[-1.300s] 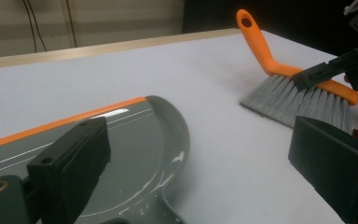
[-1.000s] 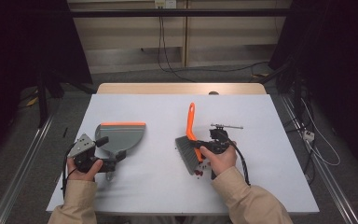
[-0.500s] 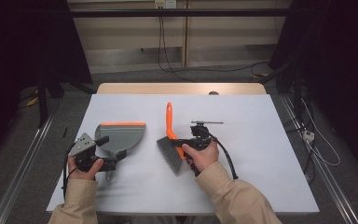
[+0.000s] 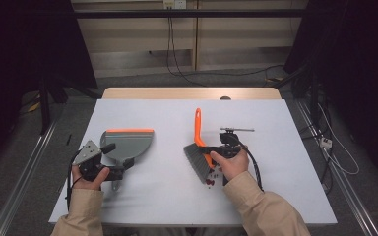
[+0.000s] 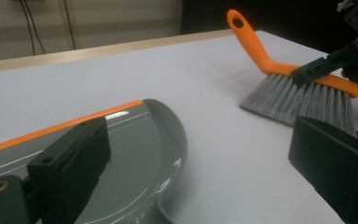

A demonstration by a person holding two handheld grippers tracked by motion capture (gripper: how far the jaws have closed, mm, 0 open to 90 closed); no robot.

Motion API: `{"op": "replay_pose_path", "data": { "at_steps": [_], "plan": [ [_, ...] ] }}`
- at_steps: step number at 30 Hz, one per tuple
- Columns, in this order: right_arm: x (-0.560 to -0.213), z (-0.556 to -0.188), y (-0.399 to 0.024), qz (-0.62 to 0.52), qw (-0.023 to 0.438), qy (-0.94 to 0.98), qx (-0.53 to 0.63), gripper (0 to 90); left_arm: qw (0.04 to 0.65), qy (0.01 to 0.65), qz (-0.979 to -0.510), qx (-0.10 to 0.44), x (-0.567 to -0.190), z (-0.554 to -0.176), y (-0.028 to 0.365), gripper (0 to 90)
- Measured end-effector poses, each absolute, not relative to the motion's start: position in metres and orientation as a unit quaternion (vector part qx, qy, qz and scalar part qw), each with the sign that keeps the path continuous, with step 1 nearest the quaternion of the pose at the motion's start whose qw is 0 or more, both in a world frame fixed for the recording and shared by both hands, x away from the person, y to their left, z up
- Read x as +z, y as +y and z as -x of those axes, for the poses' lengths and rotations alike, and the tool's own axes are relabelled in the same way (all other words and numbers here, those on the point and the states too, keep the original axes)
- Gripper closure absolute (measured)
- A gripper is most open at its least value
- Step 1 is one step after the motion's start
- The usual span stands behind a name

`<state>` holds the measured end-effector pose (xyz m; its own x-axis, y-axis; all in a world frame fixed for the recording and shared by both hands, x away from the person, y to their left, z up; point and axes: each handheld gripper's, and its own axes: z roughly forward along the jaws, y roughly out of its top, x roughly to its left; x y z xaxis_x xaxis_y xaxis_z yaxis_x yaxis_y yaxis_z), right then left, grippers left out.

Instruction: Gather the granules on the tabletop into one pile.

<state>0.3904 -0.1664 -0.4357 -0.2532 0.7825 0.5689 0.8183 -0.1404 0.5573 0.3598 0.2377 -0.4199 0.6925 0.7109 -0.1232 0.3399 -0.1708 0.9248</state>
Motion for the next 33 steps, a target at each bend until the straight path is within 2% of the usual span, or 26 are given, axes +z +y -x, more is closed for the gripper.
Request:
{"op": "replay_pose_path", "data": {
  "at_steps": [8, 15, 23, 33],
  "plan": [
    [-0.421, -0.387, -0.167, 0.562, 0.029, -0.665, -0.490, 71.4, 0.538, 0.353, -0.746, 0.171, -0.420, -0.360, 0.237, 5.4],
    [-0.399, -0.386, -0.166, 0.460, 0.036, -0.743, -0.485, 71.4, 0.539, 0.354, -0.746, 0.169, -0.421, -0.361, 0.238, 5.4],
    [-0.409, -0.375, -0.162, 0.373, 0.081, -0.804, -0.456, 71.4, 0.538, 0.355, -0.746, 0.168, -0.422, -0.361, 0.238, 5.4],
    [-0.426, -0.382, -0.172, 0.336, 0.079, -0.829, -0.440, 71.4, 0.536, 0.355, -0.748, 0.166, -0.423, -0.362, 0.237, 5.4]
  ]
}}
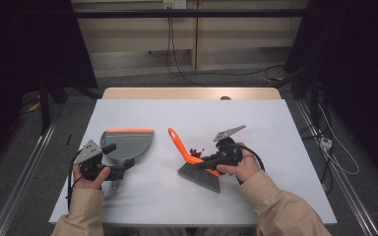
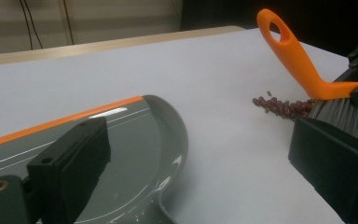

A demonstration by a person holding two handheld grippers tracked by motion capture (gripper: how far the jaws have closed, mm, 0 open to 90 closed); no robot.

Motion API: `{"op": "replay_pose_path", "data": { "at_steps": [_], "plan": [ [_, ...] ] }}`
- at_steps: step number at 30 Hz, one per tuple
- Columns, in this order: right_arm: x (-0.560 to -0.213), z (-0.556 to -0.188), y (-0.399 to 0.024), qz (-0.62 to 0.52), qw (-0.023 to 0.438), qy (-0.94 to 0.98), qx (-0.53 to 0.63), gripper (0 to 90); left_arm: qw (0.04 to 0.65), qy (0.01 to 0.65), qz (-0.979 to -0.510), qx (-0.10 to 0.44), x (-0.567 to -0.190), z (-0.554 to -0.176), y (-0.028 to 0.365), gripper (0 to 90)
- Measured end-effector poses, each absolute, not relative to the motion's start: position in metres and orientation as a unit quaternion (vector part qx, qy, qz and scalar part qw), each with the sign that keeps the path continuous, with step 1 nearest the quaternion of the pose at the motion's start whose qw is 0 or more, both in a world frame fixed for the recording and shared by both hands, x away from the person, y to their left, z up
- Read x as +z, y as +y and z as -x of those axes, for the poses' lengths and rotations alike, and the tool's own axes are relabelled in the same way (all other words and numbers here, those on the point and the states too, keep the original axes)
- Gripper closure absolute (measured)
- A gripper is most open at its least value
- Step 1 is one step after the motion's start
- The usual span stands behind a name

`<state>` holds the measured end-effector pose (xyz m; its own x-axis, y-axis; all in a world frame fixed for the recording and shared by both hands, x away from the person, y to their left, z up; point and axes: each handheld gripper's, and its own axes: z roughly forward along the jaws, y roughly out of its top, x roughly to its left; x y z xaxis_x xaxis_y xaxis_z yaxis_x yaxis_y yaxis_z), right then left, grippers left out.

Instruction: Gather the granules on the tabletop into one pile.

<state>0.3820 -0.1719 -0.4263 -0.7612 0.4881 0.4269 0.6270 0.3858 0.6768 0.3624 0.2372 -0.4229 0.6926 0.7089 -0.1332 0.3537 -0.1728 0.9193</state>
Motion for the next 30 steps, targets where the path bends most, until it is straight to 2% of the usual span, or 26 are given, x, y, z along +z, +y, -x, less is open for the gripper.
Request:
{"op": "replay_pose_path", "data": {
  "at_steps": [30],
  "plan": [
    [-0.421, -0.400, -0.171, 0.295, 0.019, -0.853, -0.430, 71.3, 0.535, 0.355, -0.748, 0.167, -0.423, -0.362, 0.237, 5.4]
  ]
}}
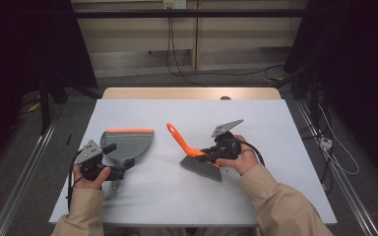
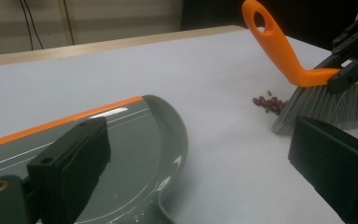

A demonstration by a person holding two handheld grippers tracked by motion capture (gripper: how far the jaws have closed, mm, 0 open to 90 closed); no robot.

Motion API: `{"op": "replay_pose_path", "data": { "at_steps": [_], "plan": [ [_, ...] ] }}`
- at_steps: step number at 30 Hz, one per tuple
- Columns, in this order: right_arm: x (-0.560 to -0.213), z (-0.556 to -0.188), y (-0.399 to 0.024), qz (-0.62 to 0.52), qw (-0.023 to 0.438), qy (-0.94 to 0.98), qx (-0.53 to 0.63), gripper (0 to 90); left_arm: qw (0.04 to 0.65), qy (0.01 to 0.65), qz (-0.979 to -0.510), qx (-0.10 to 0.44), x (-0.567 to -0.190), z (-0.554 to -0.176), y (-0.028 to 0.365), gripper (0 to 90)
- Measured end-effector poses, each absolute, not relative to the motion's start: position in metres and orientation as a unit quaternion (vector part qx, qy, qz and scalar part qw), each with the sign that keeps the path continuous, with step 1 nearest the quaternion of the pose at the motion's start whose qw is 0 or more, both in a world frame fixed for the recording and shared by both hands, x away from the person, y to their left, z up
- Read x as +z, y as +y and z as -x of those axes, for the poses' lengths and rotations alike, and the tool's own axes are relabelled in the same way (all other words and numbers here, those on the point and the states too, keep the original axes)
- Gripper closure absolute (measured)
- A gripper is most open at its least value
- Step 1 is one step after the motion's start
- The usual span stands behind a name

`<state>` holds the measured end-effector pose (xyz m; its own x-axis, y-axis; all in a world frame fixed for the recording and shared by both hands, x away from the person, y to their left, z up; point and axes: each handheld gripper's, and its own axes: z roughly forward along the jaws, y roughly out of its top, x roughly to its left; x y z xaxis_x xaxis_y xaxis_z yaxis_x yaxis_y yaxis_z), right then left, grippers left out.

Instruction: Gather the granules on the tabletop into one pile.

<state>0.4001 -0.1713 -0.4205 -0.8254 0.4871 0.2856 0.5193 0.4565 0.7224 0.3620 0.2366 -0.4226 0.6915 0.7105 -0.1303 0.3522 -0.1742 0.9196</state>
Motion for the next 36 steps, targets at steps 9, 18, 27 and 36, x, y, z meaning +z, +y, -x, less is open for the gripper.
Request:
{"op": "replay_pose_path", "data": {
  "at_steps": [9, 18, 27, 36],
  "plan": [
    [-0.418, -0.405, -0.171, 0.291, 0.005, -0.855, -0.428, 71.4, 0.536, 0.355, -0.747, 0.167, -0.422, -0.362, 0.236, 5.4],
    [-0.410, -0.405, -0.176, 0.305, 0.002, -0.837, -0.454, 71.4, 0.537, 0.354, -0.747, 0.168, -0.422, -0.362, 0.236, 5.4],
    [-0.387, -0.408, -0.196, 0.322, -0.070, -0.824, -0.461, 71.4, 0.538, 0.355, -0.746, 0.168, -0.421, -0.361, 0.237, 5.4],
    [-0.403, -0.427, -0.204, 0.321, -0.141, -0.839, -0.416, 71.4, 0.538, 0.356, -0.746, 0.167, -0.422, -0.362, 0.238, 5.4]
  ]
}}
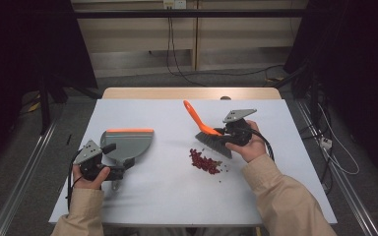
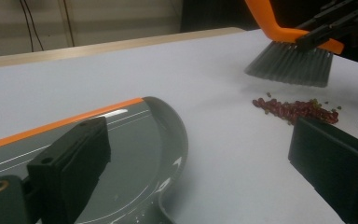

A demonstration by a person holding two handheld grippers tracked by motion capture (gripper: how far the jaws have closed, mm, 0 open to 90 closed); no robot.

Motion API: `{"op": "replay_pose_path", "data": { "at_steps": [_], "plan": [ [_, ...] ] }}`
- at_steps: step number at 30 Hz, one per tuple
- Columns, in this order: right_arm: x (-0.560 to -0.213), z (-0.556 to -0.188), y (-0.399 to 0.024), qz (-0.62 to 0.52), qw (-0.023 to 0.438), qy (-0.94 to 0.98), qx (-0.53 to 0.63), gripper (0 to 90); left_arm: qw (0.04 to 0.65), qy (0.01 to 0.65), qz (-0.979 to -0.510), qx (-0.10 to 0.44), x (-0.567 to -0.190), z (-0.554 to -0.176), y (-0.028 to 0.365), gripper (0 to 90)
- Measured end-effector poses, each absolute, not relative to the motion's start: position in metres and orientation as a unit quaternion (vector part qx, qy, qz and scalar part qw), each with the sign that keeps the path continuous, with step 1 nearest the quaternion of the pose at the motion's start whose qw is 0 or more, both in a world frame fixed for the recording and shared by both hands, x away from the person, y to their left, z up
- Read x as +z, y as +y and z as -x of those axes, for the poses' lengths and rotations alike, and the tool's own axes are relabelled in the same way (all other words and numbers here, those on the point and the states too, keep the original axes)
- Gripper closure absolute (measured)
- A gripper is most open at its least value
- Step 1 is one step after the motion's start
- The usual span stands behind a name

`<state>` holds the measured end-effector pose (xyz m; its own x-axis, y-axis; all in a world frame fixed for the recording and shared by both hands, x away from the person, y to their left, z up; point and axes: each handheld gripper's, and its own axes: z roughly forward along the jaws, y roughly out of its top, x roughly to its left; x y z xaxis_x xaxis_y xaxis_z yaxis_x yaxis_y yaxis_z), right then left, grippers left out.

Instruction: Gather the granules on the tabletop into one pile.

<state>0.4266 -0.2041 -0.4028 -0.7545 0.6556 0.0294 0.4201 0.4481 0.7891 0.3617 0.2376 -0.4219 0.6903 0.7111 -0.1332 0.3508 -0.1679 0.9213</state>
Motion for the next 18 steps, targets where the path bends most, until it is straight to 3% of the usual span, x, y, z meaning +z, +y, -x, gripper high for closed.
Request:
{"op": "replay_pose_path", "data": {
  "at_steps": [9, 18],
  "plan": [
    [-0.419, -0.446, -0.184, -0.255, 0.178, 0.867, 0.390, 71.5, 0.537, 0.356, -0.747, 0.167, -0.423, -0.363, 0.238, 5.4],
    [-0.416, -0.432, -0.171, -0.192, 0.150, 0.891, 0.383, 71.7, 0.538, 0.355, -0.746, 0.166, -0.423, -0.363, 0.237, 5.4]
  ]
}}
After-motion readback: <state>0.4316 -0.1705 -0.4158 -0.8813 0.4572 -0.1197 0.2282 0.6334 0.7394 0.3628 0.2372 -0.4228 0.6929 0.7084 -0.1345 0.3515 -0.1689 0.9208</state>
